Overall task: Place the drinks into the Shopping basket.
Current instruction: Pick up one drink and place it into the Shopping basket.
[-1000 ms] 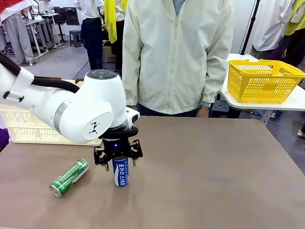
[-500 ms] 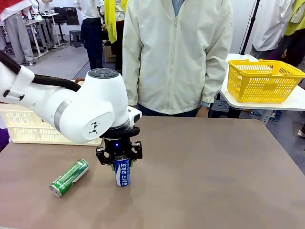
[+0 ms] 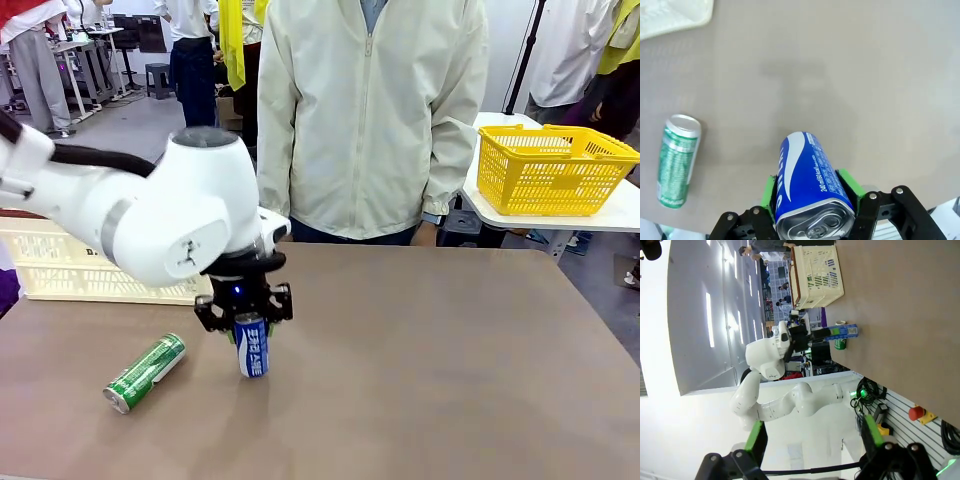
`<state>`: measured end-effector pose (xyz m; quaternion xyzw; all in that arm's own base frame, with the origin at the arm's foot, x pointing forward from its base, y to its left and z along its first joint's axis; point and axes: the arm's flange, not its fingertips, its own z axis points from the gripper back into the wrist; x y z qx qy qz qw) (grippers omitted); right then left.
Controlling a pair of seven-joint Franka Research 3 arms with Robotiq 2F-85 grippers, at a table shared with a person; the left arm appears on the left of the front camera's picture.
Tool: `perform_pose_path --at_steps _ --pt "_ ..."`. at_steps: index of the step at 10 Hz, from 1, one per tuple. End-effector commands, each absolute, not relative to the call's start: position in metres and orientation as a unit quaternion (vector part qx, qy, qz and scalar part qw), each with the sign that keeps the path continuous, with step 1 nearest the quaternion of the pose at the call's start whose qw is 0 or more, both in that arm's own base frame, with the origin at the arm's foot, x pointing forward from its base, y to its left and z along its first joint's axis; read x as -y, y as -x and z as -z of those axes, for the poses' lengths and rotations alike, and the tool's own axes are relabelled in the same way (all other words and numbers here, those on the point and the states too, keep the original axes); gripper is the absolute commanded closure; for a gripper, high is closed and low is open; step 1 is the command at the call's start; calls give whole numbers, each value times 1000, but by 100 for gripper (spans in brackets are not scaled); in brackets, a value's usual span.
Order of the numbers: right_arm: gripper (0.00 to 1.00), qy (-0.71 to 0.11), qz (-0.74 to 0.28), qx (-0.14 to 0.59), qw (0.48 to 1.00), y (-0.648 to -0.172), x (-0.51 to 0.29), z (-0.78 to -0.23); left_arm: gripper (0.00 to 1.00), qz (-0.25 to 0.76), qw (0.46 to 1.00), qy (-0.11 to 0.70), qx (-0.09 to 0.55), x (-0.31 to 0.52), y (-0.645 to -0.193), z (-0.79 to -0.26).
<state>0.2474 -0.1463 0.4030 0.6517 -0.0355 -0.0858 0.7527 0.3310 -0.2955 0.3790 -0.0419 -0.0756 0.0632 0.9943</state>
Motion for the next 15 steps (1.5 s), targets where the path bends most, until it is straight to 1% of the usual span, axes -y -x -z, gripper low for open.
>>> perform_pose_path --at_steps 1,3,4,5,6,7,8,9,10,11,13,14,15 --pt "0 -653 90 29 752 -247 147 -409 100 2 994 52 93 267 -335 -462" --pt "0 -653 90 29 752 -247 147 -409 100 59 988 62 125 238 -374 -570" --pt "0 -653 90 29 752 -247 147 -409 100 46 987 60 139 222 -398 -612" --pt "0 -653 90 29 752 -247 147 -409 100 22 985 39 168 200 -429 -642" --pt "0 -653 90 29 752 -247 147 -409 100 -9 980 14 198 172 -462 -658" --pt "0 -653 90 29 752 -247 147 -409 100 -37 979 22 199 138 -490 -660" --pt "0 -653 90 29 752 -247 147 -409 100 -66 978 41 195 112 -505 -654" --pt "0 -653 90 29 752 -247 147 -409 100 -103 977 41 181 88 -514 -648" --pt "0 -653 90 29 752 -247 147 -409 100 -173 969 81 156 72 -514 -650" --pt "0 -653 90 29 752 -247 147 -409 100 -74 979 30 187 85 -517 -646" --pt "0 -653 90 29 752 -247 147 -409 100 -74 979 30 187 85 -517 -646" --pt "0 -653 90 29 752 -247 147 -409 100 -104 979 40 169 73 -526 -634" --pt "0 -653 90 29 752 -247 147 -409 100 -23 982 56 177 84 -530 -615"
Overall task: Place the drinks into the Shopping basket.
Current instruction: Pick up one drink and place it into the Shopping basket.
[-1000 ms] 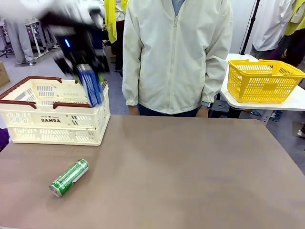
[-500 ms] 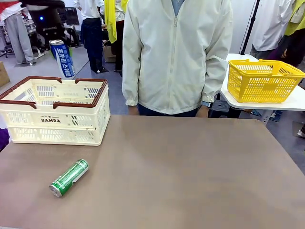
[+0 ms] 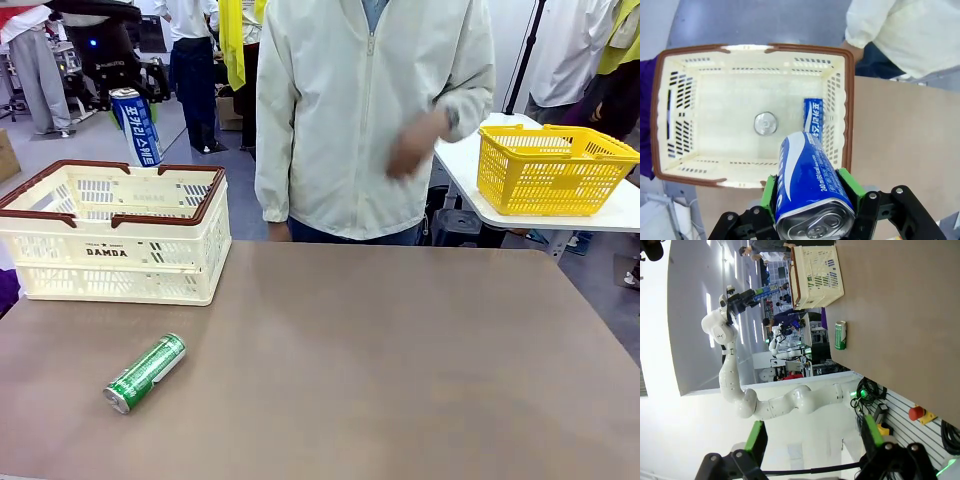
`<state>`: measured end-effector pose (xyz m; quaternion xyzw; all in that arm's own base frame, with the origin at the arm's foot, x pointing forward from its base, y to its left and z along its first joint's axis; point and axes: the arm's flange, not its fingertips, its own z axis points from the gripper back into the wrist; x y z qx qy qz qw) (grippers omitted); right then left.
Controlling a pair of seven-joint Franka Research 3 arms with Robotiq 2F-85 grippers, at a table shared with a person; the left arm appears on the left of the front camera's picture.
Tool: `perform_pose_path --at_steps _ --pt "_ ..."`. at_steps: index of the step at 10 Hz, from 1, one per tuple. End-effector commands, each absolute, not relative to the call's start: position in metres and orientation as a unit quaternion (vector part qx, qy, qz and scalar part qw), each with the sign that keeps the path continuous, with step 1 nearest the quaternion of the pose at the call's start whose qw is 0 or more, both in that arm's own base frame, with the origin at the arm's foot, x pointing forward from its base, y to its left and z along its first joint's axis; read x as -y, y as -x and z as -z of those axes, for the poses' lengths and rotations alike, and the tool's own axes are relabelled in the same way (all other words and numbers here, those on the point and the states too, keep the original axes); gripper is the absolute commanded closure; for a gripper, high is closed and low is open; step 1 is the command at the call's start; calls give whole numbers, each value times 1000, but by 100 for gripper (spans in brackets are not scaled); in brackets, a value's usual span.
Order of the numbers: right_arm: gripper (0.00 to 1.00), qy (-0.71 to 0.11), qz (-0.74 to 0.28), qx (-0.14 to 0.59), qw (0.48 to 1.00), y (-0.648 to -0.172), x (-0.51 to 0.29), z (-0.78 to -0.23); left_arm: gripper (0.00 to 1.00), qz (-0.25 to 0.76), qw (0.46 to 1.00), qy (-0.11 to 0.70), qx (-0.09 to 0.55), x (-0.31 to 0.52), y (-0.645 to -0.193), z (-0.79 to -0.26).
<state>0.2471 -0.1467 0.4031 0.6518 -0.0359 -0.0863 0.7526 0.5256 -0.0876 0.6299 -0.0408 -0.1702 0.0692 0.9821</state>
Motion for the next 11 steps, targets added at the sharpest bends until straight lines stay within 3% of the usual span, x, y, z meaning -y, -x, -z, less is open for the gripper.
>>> perform_pose_path --at_steps 1,6,11 --pt "0 -653 90 29 752 -247 147 -409 100 -2 981 60 185 85 -539 -596" --pt "0 -653 90 29 752 -247 147 -409 100 32 985 53 159 97 -563 -500" --pt "0 -653 90 29 752 -247 147 -409 100 32 992 -3 118 103 -583 -411"
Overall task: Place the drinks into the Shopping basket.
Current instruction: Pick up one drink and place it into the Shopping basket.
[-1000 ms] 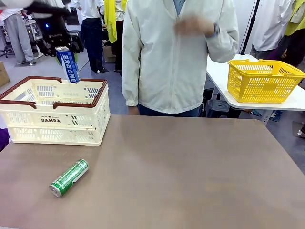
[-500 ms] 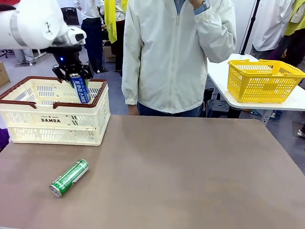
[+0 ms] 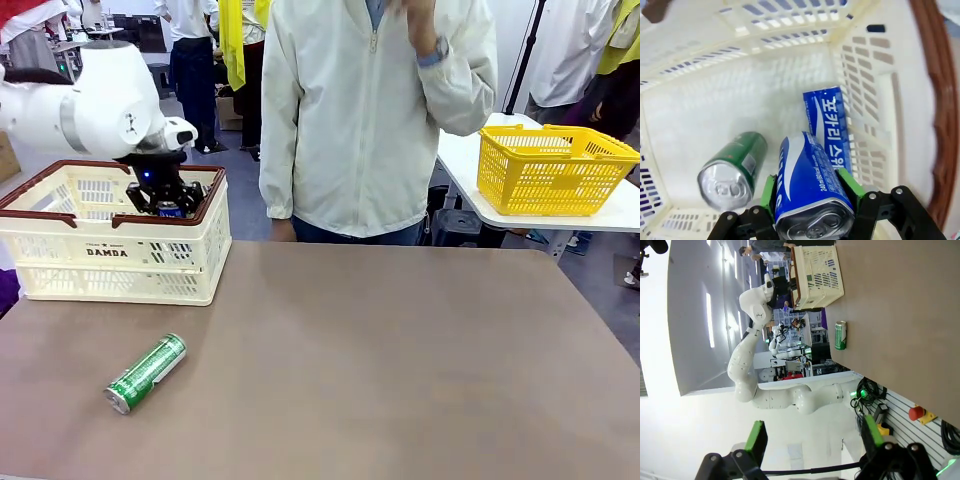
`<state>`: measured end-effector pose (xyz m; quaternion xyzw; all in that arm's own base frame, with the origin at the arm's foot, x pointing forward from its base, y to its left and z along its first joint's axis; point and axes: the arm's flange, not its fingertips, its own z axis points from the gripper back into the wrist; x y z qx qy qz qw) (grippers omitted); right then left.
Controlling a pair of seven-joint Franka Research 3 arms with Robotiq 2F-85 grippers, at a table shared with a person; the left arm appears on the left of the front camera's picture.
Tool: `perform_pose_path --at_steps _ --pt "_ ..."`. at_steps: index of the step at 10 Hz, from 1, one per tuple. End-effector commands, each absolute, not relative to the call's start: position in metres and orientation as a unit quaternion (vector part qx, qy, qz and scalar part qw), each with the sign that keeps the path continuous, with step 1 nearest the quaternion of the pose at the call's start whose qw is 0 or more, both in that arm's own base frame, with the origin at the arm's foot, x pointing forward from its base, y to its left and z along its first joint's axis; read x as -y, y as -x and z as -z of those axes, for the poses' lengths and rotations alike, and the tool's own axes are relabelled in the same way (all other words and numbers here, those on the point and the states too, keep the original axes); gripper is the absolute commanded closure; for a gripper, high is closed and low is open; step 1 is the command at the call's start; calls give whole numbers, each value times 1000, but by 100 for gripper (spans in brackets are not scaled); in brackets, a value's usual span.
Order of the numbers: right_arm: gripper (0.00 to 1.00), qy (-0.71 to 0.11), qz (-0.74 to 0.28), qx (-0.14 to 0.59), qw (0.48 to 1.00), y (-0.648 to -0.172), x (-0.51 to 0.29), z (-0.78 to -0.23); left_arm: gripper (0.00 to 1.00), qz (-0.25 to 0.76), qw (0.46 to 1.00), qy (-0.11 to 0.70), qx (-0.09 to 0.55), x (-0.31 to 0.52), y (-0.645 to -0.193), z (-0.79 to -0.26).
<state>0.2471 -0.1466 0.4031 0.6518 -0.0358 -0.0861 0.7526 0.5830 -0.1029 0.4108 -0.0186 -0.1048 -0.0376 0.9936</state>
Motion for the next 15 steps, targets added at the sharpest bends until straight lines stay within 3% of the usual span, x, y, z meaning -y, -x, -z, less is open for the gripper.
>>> perform_pose_path --at_steps 1,6,7,8,9,15 --pt "0 -653 90 29 752 -247 147 -409 100 28 992 -13 120 101 -586 -402" --pt "0 -653 90 29 752 -247 147 -409 100 33 994 -13 99 102 -596 -386" --pt "0 -653 90 29 752 -247 147 -409 93 31 995 -4 94 100 -599 -387" --pt "0 -653 90 29 752 -247 147 -409 41 29 995 0 95 98 -600 -388" --pt "0 -653 90 29 752 -247 147 -409 0 27 995 0 97 97 -601 -389" --pt "0 -653 90 29 752 -247 147 -409 0 20 992 27 123 83 -602 -432"
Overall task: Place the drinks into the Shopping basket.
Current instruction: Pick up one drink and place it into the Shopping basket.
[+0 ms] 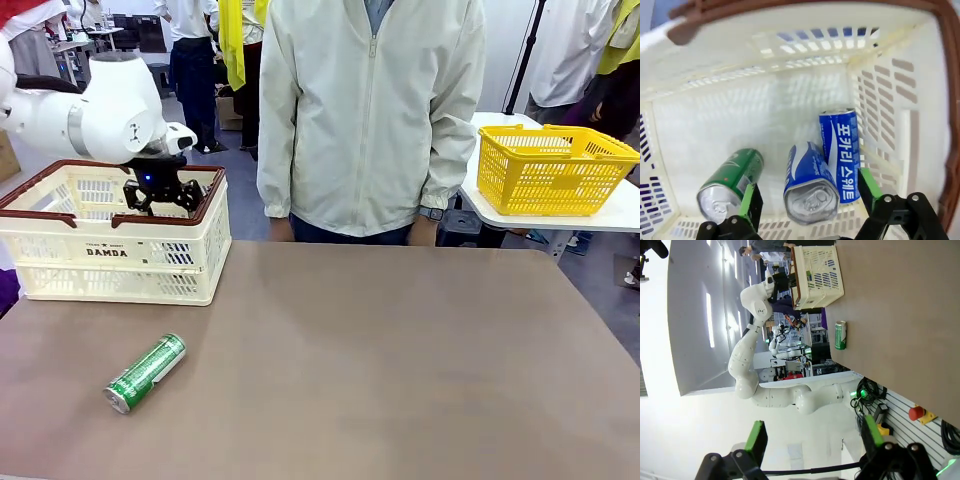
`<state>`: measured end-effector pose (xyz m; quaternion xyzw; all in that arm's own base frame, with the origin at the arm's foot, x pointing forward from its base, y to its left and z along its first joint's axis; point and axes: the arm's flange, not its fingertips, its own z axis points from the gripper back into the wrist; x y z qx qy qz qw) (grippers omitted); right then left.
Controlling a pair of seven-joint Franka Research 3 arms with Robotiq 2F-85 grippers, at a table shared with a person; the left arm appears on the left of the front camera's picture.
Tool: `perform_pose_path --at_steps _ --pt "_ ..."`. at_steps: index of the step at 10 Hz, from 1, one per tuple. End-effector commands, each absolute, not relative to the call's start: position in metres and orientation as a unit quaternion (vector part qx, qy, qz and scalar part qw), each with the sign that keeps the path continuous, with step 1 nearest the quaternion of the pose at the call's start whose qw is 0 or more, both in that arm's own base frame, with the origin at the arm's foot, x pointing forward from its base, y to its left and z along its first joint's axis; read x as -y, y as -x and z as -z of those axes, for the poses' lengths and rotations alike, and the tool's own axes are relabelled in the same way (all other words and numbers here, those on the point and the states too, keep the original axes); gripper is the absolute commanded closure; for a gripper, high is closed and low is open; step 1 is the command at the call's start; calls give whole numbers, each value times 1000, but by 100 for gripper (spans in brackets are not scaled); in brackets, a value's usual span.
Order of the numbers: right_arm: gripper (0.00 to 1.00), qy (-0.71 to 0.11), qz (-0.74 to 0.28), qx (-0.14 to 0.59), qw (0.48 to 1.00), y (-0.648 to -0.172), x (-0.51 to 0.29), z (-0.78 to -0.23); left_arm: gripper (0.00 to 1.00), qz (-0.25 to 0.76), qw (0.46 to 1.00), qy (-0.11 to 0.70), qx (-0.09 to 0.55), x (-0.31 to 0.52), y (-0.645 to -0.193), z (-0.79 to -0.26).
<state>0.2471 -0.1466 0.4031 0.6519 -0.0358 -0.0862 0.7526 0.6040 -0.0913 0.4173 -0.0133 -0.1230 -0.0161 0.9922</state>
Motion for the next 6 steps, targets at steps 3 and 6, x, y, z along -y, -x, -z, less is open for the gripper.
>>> perform_pose_path --at_steps 3,6 --pt "0 -653 90 29 752 -247 147 -409 0 37 985 116 125 51 -577 -536" --pt "0 -653 90 29 752 -247 147 -409 0 33 964 262 32 -20 -531 -598"
